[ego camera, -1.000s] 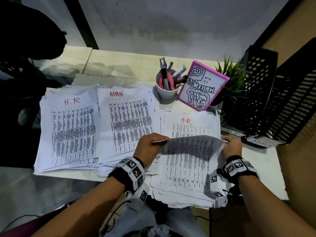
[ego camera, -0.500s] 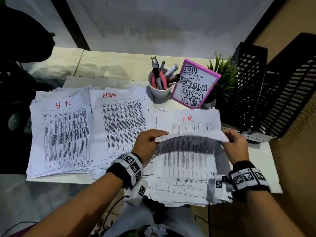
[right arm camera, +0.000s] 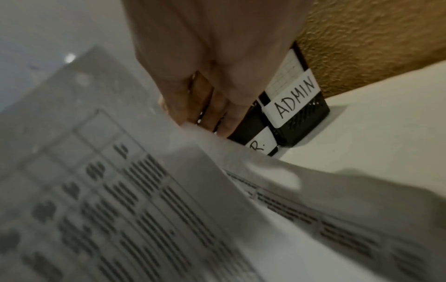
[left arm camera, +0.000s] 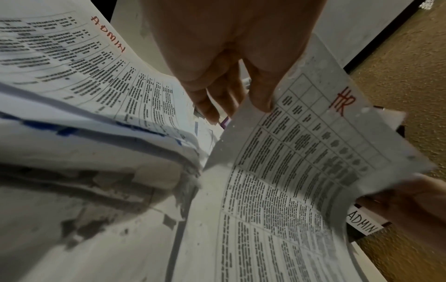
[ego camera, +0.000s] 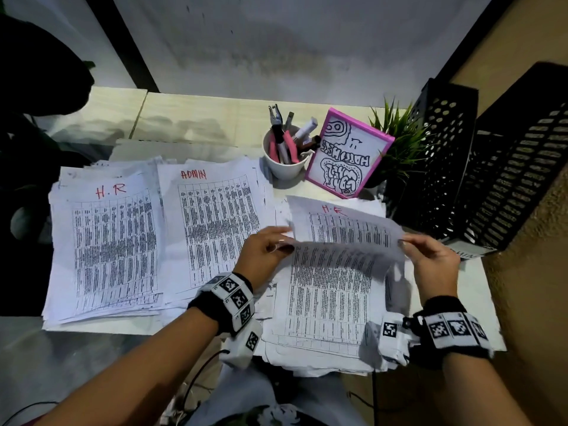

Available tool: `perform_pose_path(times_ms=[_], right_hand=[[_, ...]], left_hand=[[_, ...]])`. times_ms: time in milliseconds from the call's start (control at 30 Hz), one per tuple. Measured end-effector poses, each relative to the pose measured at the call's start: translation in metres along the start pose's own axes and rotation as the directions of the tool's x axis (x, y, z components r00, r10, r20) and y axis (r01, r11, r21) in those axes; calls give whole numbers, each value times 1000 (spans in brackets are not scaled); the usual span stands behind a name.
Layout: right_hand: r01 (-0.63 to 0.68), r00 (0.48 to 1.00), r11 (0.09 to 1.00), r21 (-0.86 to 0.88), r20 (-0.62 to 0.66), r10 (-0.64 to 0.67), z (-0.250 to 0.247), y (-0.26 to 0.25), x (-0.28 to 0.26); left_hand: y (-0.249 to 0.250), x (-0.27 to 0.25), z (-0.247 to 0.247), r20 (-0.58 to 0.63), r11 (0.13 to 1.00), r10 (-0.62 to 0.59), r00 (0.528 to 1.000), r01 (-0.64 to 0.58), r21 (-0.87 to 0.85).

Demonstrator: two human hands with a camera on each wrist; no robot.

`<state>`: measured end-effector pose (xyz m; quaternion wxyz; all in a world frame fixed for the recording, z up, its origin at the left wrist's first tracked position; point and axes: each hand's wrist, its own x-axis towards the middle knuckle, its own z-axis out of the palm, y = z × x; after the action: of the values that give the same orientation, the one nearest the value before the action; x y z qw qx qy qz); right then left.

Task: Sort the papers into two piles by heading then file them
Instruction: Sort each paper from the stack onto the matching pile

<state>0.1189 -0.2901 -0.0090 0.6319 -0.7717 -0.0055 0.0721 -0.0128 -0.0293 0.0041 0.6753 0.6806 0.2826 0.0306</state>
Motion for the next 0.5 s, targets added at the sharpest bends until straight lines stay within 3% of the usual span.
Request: perform_pose_path(times_ms=[100, 233, 300, 400, 500], right_hand=[[-90, 994, 978, 186, 78, 76, -3, -4, -11], [-252, 950, 952, 172, 232, 209, -4, 0, -19], [-307, 942, 939, 153, 193, 276, -6, 2, -17], [-329, 944, 939, 105, 38, 326, -7, 10, -9], [-294, 954, 948, -121, -88, 285, 3, 9, 1]], left_hand=[[-3, 7, -1, 29, 999, -16, 999, 15, 50], [1, 5, 3, 43, 981, -110, 993, 115, -158], [4, 2, 6, 45, 983, -120, 992, 125, -133], [3, -2, 7, 19, 989, -89, 996, 91, -113], [14, -6, 8, 3, 986, -67, 998, 67, -151]])
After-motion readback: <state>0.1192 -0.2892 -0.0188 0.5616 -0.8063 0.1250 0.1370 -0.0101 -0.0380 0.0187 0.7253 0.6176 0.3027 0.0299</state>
